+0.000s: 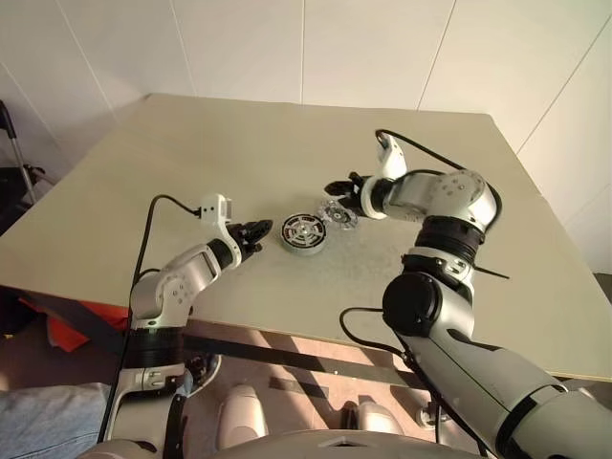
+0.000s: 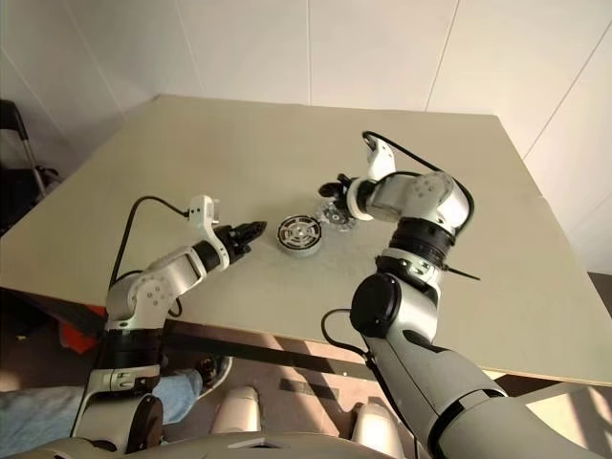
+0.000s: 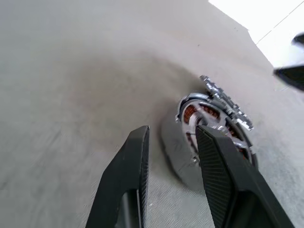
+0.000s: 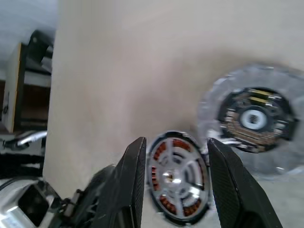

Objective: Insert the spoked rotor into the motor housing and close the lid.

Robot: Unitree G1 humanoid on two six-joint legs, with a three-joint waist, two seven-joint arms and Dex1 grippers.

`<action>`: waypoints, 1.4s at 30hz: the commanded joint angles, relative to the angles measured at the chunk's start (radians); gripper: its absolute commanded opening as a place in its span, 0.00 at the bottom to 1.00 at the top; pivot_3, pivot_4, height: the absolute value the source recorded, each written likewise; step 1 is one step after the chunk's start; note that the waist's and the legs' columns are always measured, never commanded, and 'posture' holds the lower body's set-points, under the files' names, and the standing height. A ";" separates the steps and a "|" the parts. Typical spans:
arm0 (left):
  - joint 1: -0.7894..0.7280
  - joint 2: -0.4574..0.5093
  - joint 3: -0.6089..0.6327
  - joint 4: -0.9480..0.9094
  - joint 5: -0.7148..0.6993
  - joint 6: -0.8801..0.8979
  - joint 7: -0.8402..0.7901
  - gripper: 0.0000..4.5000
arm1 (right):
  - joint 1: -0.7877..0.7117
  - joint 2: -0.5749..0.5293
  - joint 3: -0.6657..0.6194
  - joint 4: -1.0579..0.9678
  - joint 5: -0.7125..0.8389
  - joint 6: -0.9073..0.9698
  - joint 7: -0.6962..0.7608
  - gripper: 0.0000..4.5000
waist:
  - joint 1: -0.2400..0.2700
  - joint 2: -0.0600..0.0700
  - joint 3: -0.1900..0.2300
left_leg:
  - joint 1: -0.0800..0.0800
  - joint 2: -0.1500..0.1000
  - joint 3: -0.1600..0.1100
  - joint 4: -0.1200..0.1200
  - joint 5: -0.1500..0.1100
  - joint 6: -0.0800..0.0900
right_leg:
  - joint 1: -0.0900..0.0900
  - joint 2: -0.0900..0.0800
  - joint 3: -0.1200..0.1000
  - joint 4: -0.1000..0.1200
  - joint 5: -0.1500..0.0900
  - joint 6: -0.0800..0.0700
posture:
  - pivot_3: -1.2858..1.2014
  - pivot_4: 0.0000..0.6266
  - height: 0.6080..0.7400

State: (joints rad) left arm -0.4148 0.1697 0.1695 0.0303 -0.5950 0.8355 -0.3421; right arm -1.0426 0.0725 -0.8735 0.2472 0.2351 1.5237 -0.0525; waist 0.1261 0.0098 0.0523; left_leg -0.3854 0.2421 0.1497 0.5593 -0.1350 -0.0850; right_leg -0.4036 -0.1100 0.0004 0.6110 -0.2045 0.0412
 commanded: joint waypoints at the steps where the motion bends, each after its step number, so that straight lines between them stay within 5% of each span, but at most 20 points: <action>1: -0.061 -0.005 -0.040 0.045 0.010 -0.017 -0.046 0.36 | 0.022 0.008 -0.079 -0.123 0.010 0.016 -0.048 0.50 | -0.002 0.001 0.000 | 0.000 0.000 0.000 0.000 0.000 0.000 | 0.000 0.000 0.000 0.000 0.000 0.000 | 0.52 0.00 1.00; 8: -0.104 0.005 -0.109 0.112 0.053 -0.027 -0.109 0.36 | 0.066 0.079 -0.185 -0.272 0.027 0.060 -0.084 0.50 | -0.002 0.003 0.000 | 0.000 0.000 0.001 0.000 0.000 0.000 | -0.002 0.000 0.001 0.002 0.000 0.000 | 0.52 0.00 1.00; 11: -0.118 0.019 -0.092 0.114 0.046 -0.019 -0.124 0.36 | 0.284 -0.078 0.351 -0.445 0.211 0.080 0.148 0.50 | 0.001 0.003 0.000 | 0.001 0.000 0.000 0.000 0.000 0.000 | 0.000 0.000 0.000 0.001 0.000 0.000 | 0.52 0.00 1.00; 14: -0.126 0.045 -0.069 0.136 0.052 -0.029 -0.128 0.36 | 0.436 -0.440 0.827 -0.676 0.221 -0.158 0.459 0.50 | 0.009 0.007 0.002 | 0.001 -0.001 0.000 0.000 0.000 0.001 | 0.003 -0.001 0.000 -0.002 0.000 -0.001 | 0.52 0.00 1.00; 16: -0.115 0.067 -0.044 0.137 0.047 -0.031 -0.131 0.36 | 0.472 -0.684 1.025 -0.701 0.125 -0.410 0.655 0.50 | 0.017 0.006 0.002 | 0.003 -0.002 0.000 0.002 -0.001 0.002 | 0.007 -0.002 0.000 -0.004 0.000 -0.001 | 0.52 0.00 1.00; 20: -0.085 0.082 -0.013 0.122 0.036 -0.030 -0.130 0.36 | 0.421 -0.918 1.253 -0.547 -0.089 -0.873 0.897 0.50 | 0.017 0.005 0.001 | 0.013 0.000 0.000 0.002 -0.003 0.005 | 0.016 -0.002 0.000 -0.004 -0.006 0.006 | 0.52 0.00 1.00; 27: -0.021 0.053 0.025 0.060 0.030 -0.040 -0.086 0.36 | 0.308 -0.843 1.467 -0.248 -0.293 -1.279 1.112 0.50 | -0.004 0.002 0.001 | 0.003 0.000 0.000 0.016 -0.007 0.012 | 0.010 -0.002 0.000 0.001 0.000 -0.003 | 0.52 0.00 1.00; 42: 0.163 0.000 0.063 -0.143 -0.015 0.004 0.030 0.36 | 0.189 -0.622 1.443 0.098 -0.423 -1.458 1.168 0.50 | -0.018 0.001 0.001 | -0.002 0.001 0.000 0.020 -0.010 0.018 | 0.006 -0.003 -0.001 0.005 0.000 -0.005 | 0.52 0.00 1.00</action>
State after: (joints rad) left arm -0.2458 0.1706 0.2308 -0.0614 -0.5916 0.8387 -0.3177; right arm -0.8208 -0.5563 0.6002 0.3421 -0.1834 0.0870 1.1122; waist 0.1080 0.0105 0.0532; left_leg -0.3873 0.2431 0.1496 0.5797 -0.1454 -0.0669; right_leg -0.3978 -0.1127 -0.0002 0.6157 -0.2041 0.0363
